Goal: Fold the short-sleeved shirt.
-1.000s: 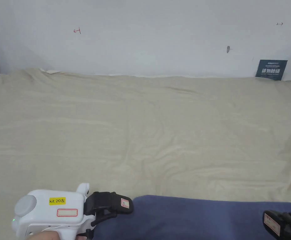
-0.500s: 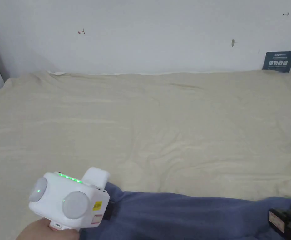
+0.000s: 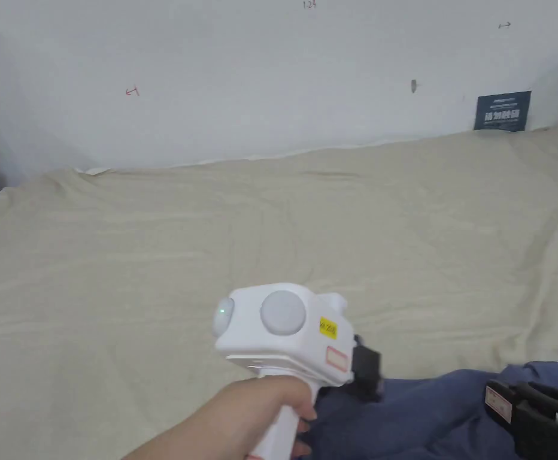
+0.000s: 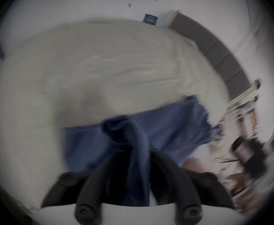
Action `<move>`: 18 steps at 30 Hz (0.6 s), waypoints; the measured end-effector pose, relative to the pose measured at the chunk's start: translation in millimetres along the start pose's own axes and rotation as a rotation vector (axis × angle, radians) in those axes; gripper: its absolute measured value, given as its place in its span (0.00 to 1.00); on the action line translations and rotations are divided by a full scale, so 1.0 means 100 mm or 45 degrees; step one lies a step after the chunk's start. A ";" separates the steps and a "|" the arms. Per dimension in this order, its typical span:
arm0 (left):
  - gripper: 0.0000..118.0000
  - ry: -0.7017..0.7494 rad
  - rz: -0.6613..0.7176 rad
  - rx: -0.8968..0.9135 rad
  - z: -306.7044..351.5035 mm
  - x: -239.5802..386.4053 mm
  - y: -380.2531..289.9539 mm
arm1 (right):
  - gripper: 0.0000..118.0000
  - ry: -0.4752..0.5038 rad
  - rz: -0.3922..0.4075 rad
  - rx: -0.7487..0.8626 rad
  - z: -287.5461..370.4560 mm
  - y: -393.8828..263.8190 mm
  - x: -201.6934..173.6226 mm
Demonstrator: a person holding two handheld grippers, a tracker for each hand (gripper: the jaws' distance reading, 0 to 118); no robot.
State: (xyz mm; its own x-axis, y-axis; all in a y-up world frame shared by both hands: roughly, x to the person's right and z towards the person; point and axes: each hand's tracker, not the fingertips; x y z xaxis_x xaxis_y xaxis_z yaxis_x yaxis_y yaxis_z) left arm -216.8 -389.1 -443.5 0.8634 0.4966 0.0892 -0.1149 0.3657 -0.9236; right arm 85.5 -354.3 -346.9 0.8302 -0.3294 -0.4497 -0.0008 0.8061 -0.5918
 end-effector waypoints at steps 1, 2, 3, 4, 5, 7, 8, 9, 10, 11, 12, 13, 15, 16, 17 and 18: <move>0.63 -0.111 0.043 -0.021 -0.11 0.04 0.04 | 0.00 -0.010 -0.014 0.002 0.02 0.01 0.04; 0.70 -0.180 0.098 -0.021 -0.20 0.07 0.07 | 0.00 -0.016 -0.033 0.007 0.04 0.02 0.08; 0.75 -0.170 0.142 -0.003 -0.27 0.11 0.11 | 0.00 -0.015 -0.058 0.011 0.06 0.02 0.13; 0.77 -0.166 0.164 0.027 -0.28 0.13 0.12 | 0.00 -0.008 -0.088 0.016 0.07 0.02 0.19; 0.78 -0.166 0.164 0.042 -0.25 0.12 0.12 | 0.00 -0.012 -0.110 0.019 0.08 0.01 0.25; 0.78 -0.151 0.153 0.056 -0.15 0.12 0.08 | 0.00 -0.039 -0.152 0.014 0.09 -0.01 0.33; 0.78 -0.128 0.139 0.068 -0.06 0.07 0.05 | 0.00 -0.050 -0.170 0.012 0.09 -0.02 0.37; 0.79 -0.079 0.124 0.079 0.05 0.01 0.01 | 0.00 -0.053 -0.185 0.012 0.09 -0.04 0.40; 0.79 -0.021 0.113 0.094 0.17 -0.05 -0.03 | 0.00 -0.055 -0.193 0.015 0.09 -0.06 0.43; 0.79 0.041 0.105 0.116 0.28 -0.11 -0.08 | 0.00 -0.056 -0.200 0.020 0.09 -0.08 0.46; 0.79 0.114 0.104 0.142 0.39 -0.19 -0.14 | 0.00 -0.056 -0.204 0.026 0.10 -0.10 0.48; 0.79 0.183 0.099 0.155 0.47 -0.25 -0.19 | 0.00 -0.058 -0.203 0.030 0.10 -0.11 0.49; 0.77 0.304 0.072 0.177 0.59 -0.35 -0.28 | 0.00 -0.068 -0.199 0.027 0.08 -0.13 0.50; 0.69 0.338 0.034 0.188 0.61 -0.38 -0.32 | 0.00 -0.068 -0.202 0.023 0.07 -0.14 0.51; 0.52 0.361 -0.003 0.171 0.59 -0.38 -0.34 | 0.00 -0.064 -0.207 0.019 0.07 -0.15 0.51; 0.15 0.391 -0.034 0.144 0.51 -0.38 -0.35 | 0.00 -0.058 -0.211 0.012 0.06 -0.16 0.50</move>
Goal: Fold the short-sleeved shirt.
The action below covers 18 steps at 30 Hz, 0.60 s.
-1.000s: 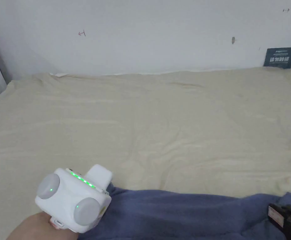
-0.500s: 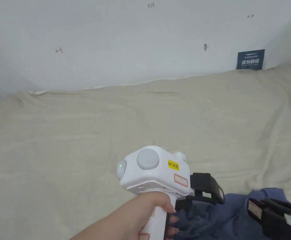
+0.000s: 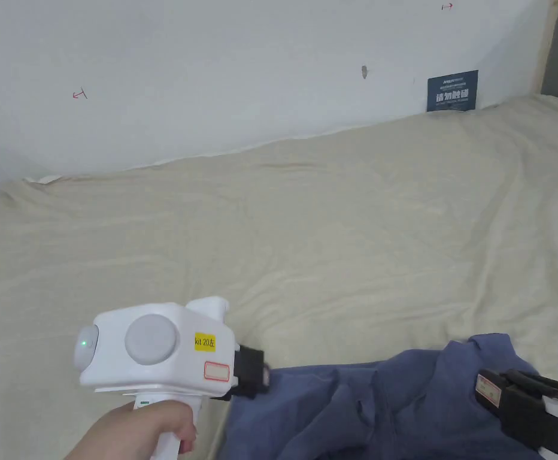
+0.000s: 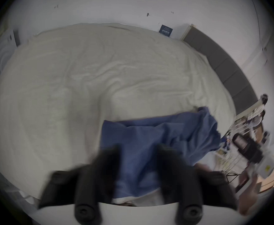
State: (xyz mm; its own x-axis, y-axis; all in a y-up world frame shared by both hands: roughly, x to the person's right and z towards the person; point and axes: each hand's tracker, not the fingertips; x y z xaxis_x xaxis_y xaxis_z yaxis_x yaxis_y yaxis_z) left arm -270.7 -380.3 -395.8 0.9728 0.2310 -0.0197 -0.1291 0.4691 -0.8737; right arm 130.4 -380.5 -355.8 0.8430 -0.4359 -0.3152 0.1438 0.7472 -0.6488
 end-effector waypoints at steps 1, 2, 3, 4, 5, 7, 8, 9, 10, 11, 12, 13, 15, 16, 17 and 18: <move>0.00 0.003 -0.009 -0.038 -0.08 0.03 -0.03 | 0.00 0.003 -0.002 -0.008 0.00 0.00 0.00; 0.00 -0.022 0.004 -0.055 -0.17 0.07 -0.06 | 0.00 0.005 -0.001 -0.016 -0.01 -0.01 -0.01; 0.00 -0.091 0.018 -0.097 -0.28 0.14 -0.08 | 0.00 0.006 0.002 -0.020 -0.01 -0.02 -0.01; 0.00 -0.163 0.036 -0.122 -0.39 0.22 -0.10 | 0.00 0.008 0.007 -0.021 0.00 -0.03 -0.01; 0.00 -0.206 0.041 -0.137 -0.49 0.33 -0.11 | 0.00 0.010 0.009 -0.021 0.00 -0.03 -0.01; 0.00 -0.304 -0.016 -0.189 -0.71 0.61 -0.14 | 0.00 0.038 -0.035 -0.039 0.00 -0.02 0.01; 0.00 -0.314 -0.067 -0.219 -0.80 0.76 -0.16 | 0.00 0.050 -0.054 -0.046 0.00 -0.02 0.02; 0.00 -0.311 -0.106 -0.225 -0.86 0.90 -0.18 | 0.00 0.053 -0.063 -0.048 0.00 -0.02 0.02; 0.00 -0.314 -0.128 -0.218 -0.89 1.02 -0.19 | 0.00 0.050 -0.061 -0.047 0.00 -0.01 0.01; 0.00 -0.341 -0.138 -0.211 -0.90 1.12 -0.20 | 0.00 0.047 -0.056 -0.045 0.01 -0.01 0.00; 0.00 -0.404 -0.138 -0.202 -0.91 1.21 -0.22 | 0.00 0.043 -0.043 -0.040 0.02 0.00 -0.01; 0.00 -0.481 -0.118 -0.203 -0.90 1.25 -0.23 | 0.00 0.040 -0.034 -0.038 0.03 0.01 -0.03; 0.00 -0.686 -0.052 -0.219 -0.88 1.27 -0.26 | 0.00 0.054 -0.028 -0.034 0.05 0.02 -0.04; 0.00 -0.791 -0.030 -0.205 -0.83 1.23 -0.28 | 0.00 0.064 -0.025 -0.030 0.06 0.03 -0.05; 0.00 -0.823 -0.025 -0.156 -0.74 1.15 -0.28 | 0.00 0.068 -0.022 -0.026 0.07 0.04 -0.06; 0.00 -0.820 -0.022 -0.090 -0.63 1.06 -0.29 | 0.00 0.073 -0.018 -0.022 0.08 0.04 -0.07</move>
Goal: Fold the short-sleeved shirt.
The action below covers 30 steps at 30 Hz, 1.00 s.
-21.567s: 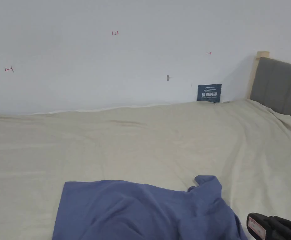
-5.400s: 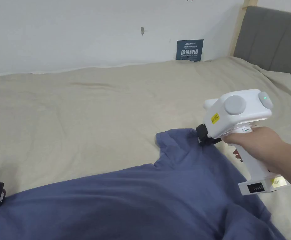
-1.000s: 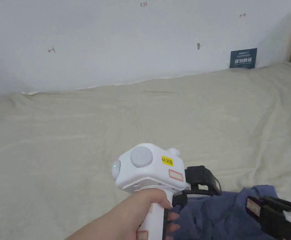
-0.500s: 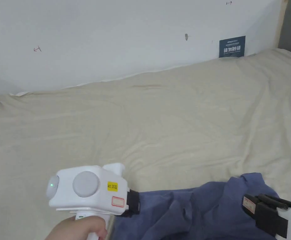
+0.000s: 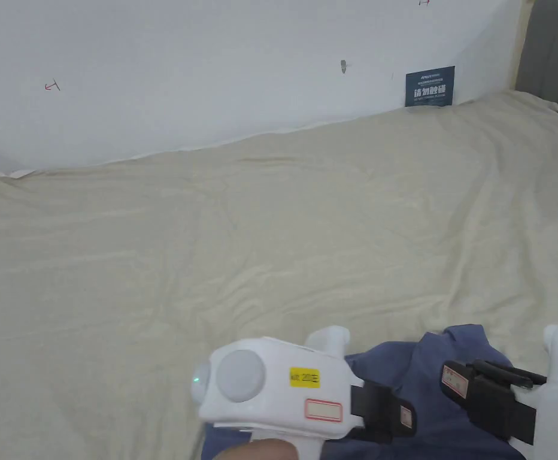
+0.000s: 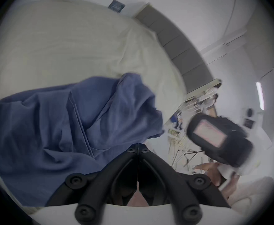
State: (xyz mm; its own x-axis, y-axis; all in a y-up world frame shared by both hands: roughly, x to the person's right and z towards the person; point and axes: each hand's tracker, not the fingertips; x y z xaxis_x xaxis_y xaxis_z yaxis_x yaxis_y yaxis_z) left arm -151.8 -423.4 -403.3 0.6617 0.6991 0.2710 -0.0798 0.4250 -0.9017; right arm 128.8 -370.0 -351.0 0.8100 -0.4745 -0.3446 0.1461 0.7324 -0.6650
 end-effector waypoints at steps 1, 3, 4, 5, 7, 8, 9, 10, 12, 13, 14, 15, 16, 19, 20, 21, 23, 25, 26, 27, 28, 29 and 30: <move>0.00 0.022 -0.014 0.071 0.17 -0.03 -0.02 | 0.00 0.003 0.003 0.002 0.01 0.01 -0.01; 0.00 0.108 0.012 0.180 0.60 -0.19 -0.04 | 0.00 0.006 0.012 0.008 0.03 0.01 -0.03; 0.00 0.173 0.050 0.202 0.78 -0.30 -0.06 | 0.00 0.006 0.020 0.010 0.03 0.01 -0.03; 0.00 0.238 0.091 0.220 0.97 -0.45 -0.07 | 0.00 0.005 0.034 0.010 0.03 0.01 -0.04; 0.00 0.399 0.185 0.167 1.29 -0.75 -0.12 | 0.00 -0.008 0.061 0.005 0.01 0.00 -0.07; 0.00 0.456 0.216 0.175 1.42 -0.89 -0.18 | 0.00 -0.009 0.067 0.000 0.00 0.00 -0.09; 0.00 0.467 0.251 0.195 1.52 -1.03 -0.24 | 0.00 -0.008 0.070 -0.006 -0.01 0.00 -0.10; 0.00 0.409 0.301 0.201 1.59 -1.19 -0.29 | 0.00 -0.005 0.068 -0.013 -0.02 -0.01 -0.11; 0.16 0.219 0.416 0.230 1.64 -1.45 -0.38 | 0.00 -0.009 0.062 -0.028 -0.06 -0.01 -0.13; 0.51 0.149 0.466 0.252 1.63 -1.56 -0.41 | 0.00 -0.015 0.055 -0.034 -0.07 -0.01 -0.15; 0.87 0.068 0.500 0.254 1.59 -1.65 -0.44 | 0.00 -0.015 0.043 -0.037 -0.08 -0.02 -0.16; 1.00 -0.086 0.548 0.285 1.55 -1.67 -0.50 | 0.00 -0.007 0.034 -0.044 -0.09 -0.02 -0.17; 0.99 -0.118 0.517 0.334 1.56 -1.73 -0.50 | 0.00 -0.001 0.034 -0.053 -0.10 -0.01 -0.19; 0.99 -0.174 0.599 0.278 1.29 -1.94 -0.45 | 0.00 -0.017 0.072 -0.071 -0.13 -0.02 -0.25; 0.99 -0.191 0.626 0.231 1.15 -1.97 -0.43 | 0.00 -0.018 0.087 -0.075 -0.14 -0.02 -0.28; 1.00 -0.200 0.640 0.187 1.02 -1.98 -0.42 | 0.00 -0.017 0.093 -0.080 -0.15 -0.02 -0.29; 1.00 -0.331 0.611 0.175 0.83 -1.95 -0.35 | 0.00 -0.018 0.100 -0.089 -0.17 -0.03 -0.31; 1.00 -0.309 0.584 0.183 0.66 -1.82 -0.25 | 0.00 -0.020 0.103 -0.096 -0.19 -0.03 -0.33; 1.00 -0.269 0.550 0.185 0.66 -1.74 -0.28 | 0.00 -0.021 0.103 -0.101 -0.20 -0.04 -0.31; 1.00 -0.224 0.504 0.168 0.64 -1.69 -0.25 | 0.00 -0.023 0.102 -0.105 -0.22 -0.04 -0.31; 0.99 -0.167 0.462 0.148 0.65 -1.64 -0.23 | 0.00 -0.025 0.100 -0.108 -0.22 -0.05 -0.31; 0.91 -0.141 0.444 0.149 0.68 -1.61 -0.24 | 0.00 -0.023 0.098 -0.112 -0.23 -0.06 -0.30; 0.63 -0.089 0.441 0.162 0.75 -1.60 -0.25 | 0.00 -0.020 0.095 -0.117 -0.23 -0.07 -0.31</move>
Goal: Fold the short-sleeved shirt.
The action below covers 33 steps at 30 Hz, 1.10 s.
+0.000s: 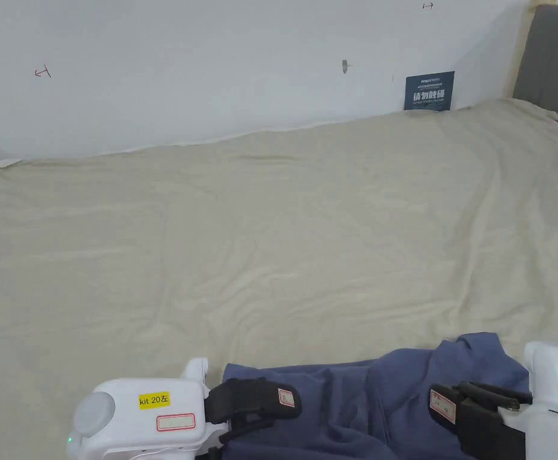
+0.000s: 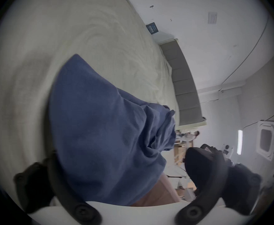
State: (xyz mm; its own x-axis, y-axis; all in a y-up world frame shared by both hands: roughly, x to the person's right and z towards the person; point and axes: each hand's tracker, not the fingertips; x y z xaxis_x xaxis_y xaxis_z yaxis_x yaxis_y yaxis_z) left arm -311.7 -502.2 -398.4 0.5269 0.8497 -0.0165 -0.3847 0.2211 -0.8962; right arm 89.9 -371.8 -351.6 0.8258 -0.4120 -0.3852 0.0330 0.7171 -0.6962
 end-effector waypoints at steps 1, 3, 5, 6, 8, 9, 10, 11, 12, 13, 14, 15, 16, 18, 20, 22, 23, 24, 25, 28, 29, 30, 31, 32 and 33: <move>0.23 0.068 -0.007 0.031 0.07 0.01 0.00 | 0.00 0.003 -0.001 -0.004 -0.01 -0.01 0.00; 0.11 0.354 -0.048 0.076 0.24 0.02 0.02 | 0.00 0.005 0.001 -0.015 -0.02 -0.03 0.00; 0.11 0.386 -0.067 0.061 0.40 0.05 0.01 | 0.00 0.012 0.005 -0.025 -0.02 -0.04 0.00; 0.11 0.461 -0.123 0.091 0.54 0.11 0.00 | 0.00 0.016 0.006 -0.026 -0.02 -0.05 0.00; 0.11 0.644 -0.200 0.127 0.82 0.22 0.00 | 0.00 0.025 0.007 -0.023 0.00 -0.06 0.00; 0.11 0.726 -0.212 0.136 0.98 0.21 0.00 | 0.00 0.028 0.007 -0.019 0.00 -0.07 0.00; 0.11 0.839 -0.238 0.153 1.14 0.26 0.00 | 0.00 0.033 0.005 -0.016 0.01 -0.07 0.01; 0.11 0.937 -0.241 0.165 1.27 0.29 -0.01 | 0.00 0.039 0.002 -0.014 0.00 -0.07 0.02; 0.11 1.035 -0.242 0.172 1.38 0.33 -0.02 | 0.00 0.044 -0.002 -0.012 0.00 -0.08 0.03; 0.11 1.144 -0.246 0.181 1.45 0.39 -0.04 | 0.00 0.048 -0.007 -0.010 -0.01 -0.08 0.04; 0.11 1.291 -0.288 0.184 1.46 0.48 -0.05 | 0.00 0.052 -0.014 -0.009 -0.01 -0.09 0.05; 0.11 1.364 -0.357 0.178 1.43 0.56 -0.06 | 0.00 0.054 -0.020 -0.007 -0.02 -0.09 0.05; 0.11 1.392 -0.422 0.165 1.36 0.65 -0.06 | 0.00 0.050 -0.022 -0.003 -0.02 -0.10 0.06; 0.11 1.365 -0.475 0.118 1.10 0.84 -0.09 | 0.00 0.044 -0.019 0.002 -0.02 -0.10 0.06; 0.11 1.246 -0.502 0.073 0.77 1.05 -0.07 | 0.00 0.060 -0.026 0.002 0.01 -0.10 0.08; 0.11 1.100 -0.514 -0.011 0.36 1.24 -0.04 | 0.00 0.066 -0.034 0.005 0.05 -0.10 0.11; 0.11 1.022 -0.499 -0.050 0.15 1.31 -0.04 | 0.00 0.066 -0.037 0.007 0.08 -0.10 0.12; 0.11 0.927 -0.482 -0.089 -0.07 1.39 -0.03 | 0.00 0.062 -0.039 0.010 0.11 -0.10 0.14; 0.11 0.820 -0.446 -0.144 -0.29 1.45 -0.05 | 0.00 0.054 -0.041 0.015 0.13 -0.10 0.17; 0.56 0.558 -0.346 -0.151 -0.72 1.52 -0.02 | 0.00 0.033 -0.053 0.017 0.22 -0.07 0.24; 0.82 0.507 -0.331 -0.149 -0.82 1.53 0.01 | 0.00 0.027 -0.053 0.018 0.25 -0.07 0.26; 1.00 0.454 -0.283 -0.188 -0.88 1.54 0.01 | 0.00 0.016 -0.051 0.028 0.28 -0.06 0.28; 1.00 0.420 -0.260 -0.180 -0.89 1.55 -0.01 | 0.00 0.007 -0.050 0.039 0.31 -0.06 0.30; 1.00 0.400 -0.255 -0.142 -0.85 1.58 -0.02 | 0.00 0.000 -0.051 0.048 0.33 -0.06 0.32; 1.00 0.415 -0.261 -0.113 -0.77 1.59 -0.01 | 0.00 -0.003 -0.055 0.053 0.34 -0.06 0.34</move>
State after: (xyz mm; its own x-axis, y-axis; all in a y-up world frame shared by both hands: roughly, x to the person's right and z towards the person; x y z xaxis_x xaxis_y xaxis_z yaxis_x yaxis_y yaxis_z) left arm -168.9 -404.5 -434.2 0.8045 0.5926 0.0396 -0.1870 0.3160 -0.9302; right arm 137.1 -371.2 -339.9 0.8244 -0.4418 -0.3539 0.0921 0.7216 -0.6862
